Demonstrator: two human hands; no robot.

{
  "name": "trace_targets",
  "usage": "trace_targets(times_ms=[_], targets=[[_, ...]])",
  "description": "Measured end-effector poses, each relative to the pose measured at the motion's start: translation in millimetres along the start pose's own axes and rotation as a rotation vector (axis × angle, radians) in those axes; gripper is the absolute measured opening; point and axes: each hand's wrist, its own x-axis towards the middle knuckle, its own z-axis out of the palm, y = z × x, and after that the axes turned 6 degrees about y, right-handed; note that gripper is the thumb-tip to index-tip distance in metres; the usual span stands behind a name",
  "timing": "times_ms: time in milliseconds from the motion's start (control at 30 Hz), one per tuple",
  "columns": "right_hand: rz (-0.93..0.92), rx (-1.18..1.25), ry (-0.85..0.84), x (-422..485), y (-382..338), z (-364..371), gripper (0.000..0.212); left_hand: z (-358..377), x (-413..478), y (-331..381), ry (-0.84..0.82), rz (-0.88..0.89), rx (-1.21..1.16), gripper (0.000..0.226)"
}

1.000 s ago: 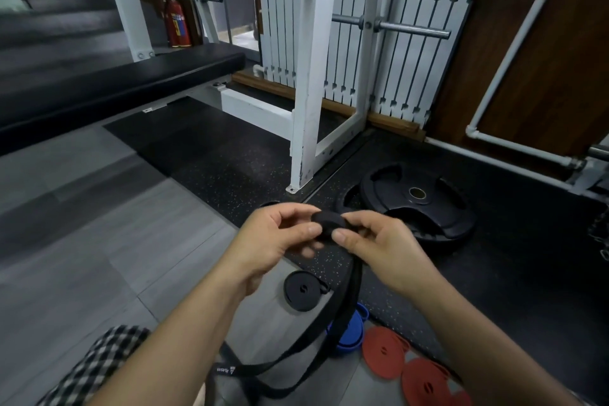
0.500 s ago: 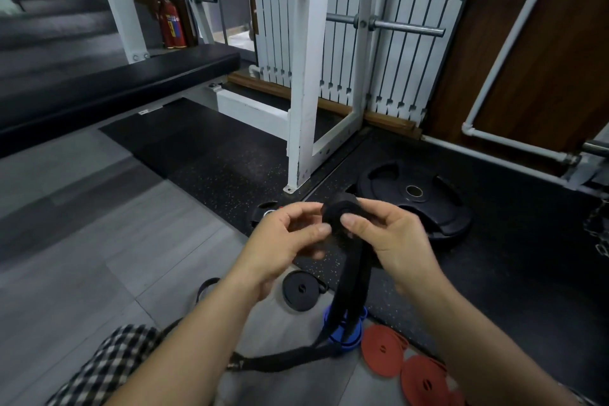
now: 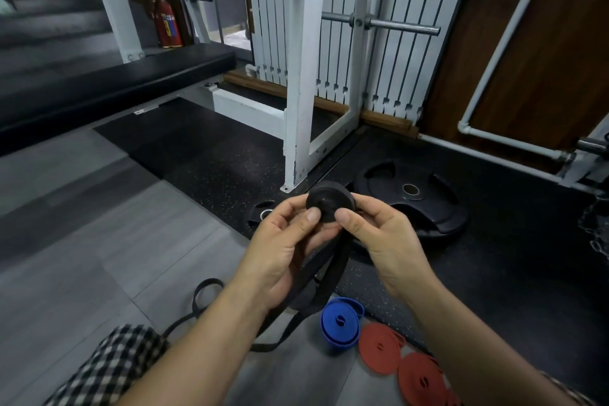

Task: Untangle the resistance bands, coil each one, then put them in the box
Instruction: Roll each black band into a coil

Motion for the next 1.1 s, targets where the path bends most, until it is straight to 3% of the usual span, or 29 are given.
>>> trace_targets(times_ms=[67,133,233,300,367,467,633,733,800,833,900,933,1033,1100], targets=[[-0.009,-0.088,0.008,1,0,-2,0.021,-3,1,2,-0.028,-0.071,0.005,0.017],[-0.029,-0.328,-0.006,2,-2,-8,0.016,-7,4,5,-0.063,-0.083,0.218,0.023],[-0.088,-0.753,-0.099,4,-5,-18,0.014,-16,13,13,-0.081,0.194,0.876,0.039],[-0.114,-0.866,-0.142,3,-6,-18,0.015,-19,16,18,-0.116,0.297,1.031,0.035],[-0.089,-0.703,-0.113,2,-8,-15,0.014,-19,16,17,-0.122,0.261,0.899,0.029],[0.005,-0.258,-0.026,3,-8,-13,0.021,-14,11,11,-0.074,0.227,0.648,0.021],[0.078,0.012,-0.043,1,4,-4,0.025,-7,6,3,0.008,0.115,0.234,0.018],[0.02,0.009,0.005,0,4,1,0.019,-8,6,0,0.006,-0.007,0.078,0.02],[-0.016,-0.144,0.005,2,1,-4,0.02,-11,7,0,-0.026,-0.069,0.216,0.022],[-0.018,-0.269,-0.01,3,-1,-7,0.019,-14,9,3,-0.043,-0.033,0.429,0.024],[-0.03,-0.543,-0.068,3,-5,-12,0.018,-20,14,10,-0.068,0.147,0.915,0.034],[-0.054,-0.664,-0.1,3,-5,-13,0.02,-21,16,14,-0.091,0.235,1.035,0.038],[-0.103,-0.74,-0.143,4,-4,-12,0.019,-21,16,17,-0.134,0.311,0.981,0.034],[-0.081,-0.481,-0.118,4,-5,-10,0.02,-18,15,16,-0.115,0.289,0.789,0.029]])
